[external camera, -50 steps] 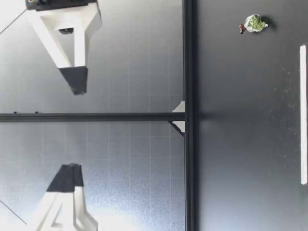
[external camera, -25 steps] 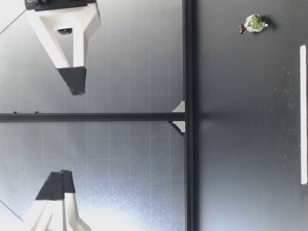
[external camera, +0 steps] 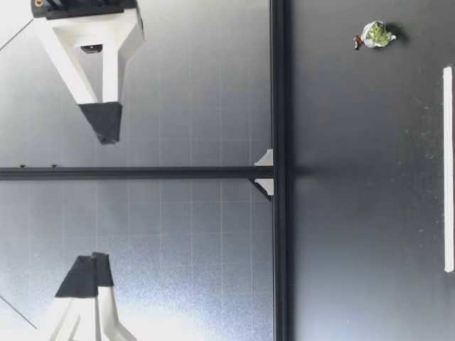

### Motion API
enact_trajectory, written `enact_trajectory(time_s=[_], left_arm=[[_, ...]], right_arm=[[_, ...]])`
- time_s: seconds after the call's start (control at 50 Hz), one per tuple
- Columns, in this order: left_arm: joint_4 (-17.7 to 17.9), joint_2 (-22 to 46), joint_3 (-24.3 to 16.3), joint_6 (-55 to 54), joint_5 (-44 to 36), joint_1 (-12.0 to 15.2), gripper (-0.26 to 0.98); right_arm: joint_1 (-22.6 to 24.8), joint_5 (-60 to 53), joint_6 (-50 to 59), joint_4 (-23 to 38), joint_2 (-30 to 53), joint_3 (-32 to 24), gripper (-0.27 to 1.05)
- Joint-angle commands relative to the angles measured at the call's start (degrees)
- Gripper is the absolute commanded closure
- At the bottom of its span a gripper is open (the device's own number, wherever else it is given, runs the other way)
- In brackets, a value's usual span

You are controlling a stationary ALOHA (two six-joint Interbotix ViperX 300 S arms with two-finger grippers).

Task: Pick up the candy and unwrap it.

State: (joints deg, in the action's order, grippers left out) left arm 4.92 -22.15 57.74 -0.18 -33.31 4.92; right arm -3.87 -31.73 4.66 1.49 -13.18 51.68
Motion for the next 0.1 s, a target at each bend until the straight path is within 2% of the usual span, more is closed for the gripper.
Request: enact_trajectory(time_s=[0.0, 0.08], left_arm=[[-0.09, -0.88, -0.62, -0.09, -0.53, 0.09, 0.26], [-0.09, -0.88, -0.53, -0.09, -0.53, 0.09, 0.26]], right_arm=[[-0.35, -0.62, 0.0, 0.09, -0.53, -1.23, 0.96], [-0.35, -0.62, 0.0, 0.09, -0.44, -1.32, 0.96]])
